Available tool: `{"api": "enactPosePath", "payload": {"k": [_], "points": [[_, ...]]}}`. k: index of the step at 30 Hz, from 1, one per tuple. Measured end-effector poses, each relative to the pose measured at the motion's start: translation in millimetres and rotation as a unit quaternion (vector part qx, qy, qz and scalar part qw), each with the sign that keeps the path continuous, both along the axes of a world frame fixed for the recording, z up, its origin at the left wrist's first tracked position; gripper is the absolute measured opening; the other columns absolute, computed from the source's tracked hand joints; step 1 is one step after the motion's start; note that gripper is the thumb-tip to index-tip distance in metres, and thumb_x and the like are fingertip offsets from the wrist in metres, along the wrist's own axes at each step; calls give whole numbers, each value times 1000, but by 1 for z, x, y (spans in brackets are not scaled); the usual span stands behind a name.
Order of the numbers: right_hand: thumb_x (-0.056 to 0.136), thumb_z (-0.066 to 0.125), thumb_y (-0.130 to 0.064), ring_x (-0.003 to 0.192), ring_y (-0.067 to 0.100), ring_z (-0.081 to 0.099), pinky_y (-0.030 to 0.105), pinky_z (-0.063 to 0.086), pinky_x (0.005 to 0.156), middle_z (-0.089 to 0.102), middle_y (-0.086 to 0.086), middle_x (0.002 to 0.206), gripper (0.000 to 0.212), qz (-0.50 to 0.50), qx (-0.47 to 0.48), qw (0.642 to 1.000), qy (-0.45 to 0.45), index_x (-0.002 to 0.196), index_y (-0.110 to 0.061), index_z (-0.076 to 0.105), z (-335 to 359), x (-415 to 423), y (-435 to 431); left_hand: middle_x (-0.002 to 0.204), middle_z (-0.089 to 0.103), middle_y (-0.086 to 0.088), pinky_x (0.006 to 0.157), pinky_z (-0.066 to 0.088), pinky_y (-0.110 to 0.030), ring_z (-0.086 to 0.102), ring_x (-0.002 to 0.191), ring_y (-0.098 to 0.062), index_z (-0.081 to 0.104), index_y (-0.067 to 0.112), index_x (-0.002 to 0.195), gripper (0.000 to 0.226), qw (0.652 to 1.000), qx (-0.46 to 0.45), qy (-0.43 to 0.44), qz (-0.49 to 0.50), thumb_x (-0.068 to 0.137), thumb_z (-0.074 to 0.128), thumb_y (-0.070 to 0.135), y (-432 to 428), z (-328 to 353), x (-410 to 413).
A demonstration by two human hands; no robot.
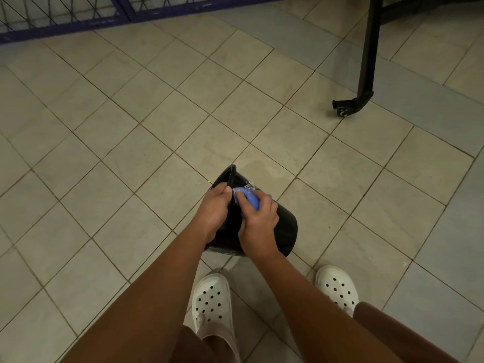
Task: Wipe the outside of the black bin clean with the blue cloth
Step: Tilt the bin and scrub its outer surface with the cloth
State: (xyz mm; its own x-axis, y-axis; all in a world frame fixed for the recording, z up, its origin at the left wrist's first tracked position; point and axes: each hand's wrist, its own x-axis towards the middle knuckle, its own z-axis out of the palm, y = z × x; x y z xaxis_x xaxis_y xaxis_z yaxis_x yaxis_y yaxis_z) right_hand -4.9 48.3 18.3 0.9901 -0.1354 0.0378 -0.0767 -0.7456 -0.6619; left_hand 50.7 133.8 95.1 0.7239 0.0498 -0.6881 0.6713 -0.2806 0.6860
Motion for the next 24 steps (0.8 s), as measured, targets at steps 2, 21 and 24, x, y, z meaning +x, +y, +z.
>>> {"api": "enactPosePath", "payload": {"k": [2,21,24], "points": [[78,61,1,116,32,37,48,39,91,41,17,130,64,-9,4,1000,20,135,-24,47,-2,10,-10,102,69,-8,72,52,-33,65,97,-26,65,18,109,32,1000,-6,-10,0,105,33,23,-1,0,-1],[68,70,3,115,36,38,52,41,92,40,21,129,75,-90,20,993,80,135,-20,47,11,2,2,97,70,-1,63,48,-15,67,87,-10,66,18,109,30,998,-15,-60,5,105,37,16,-6,-5,-4],[74,67,0,117,36,35,51,39,96,34,20,134,74,-45,-7,998,43,138,-25,40,14,4,4,99,70,0,70,48,-18,66,90,-9,65,21,107,29,998,-13,-68,3,105,37,16,-3,-7,-5]]}}
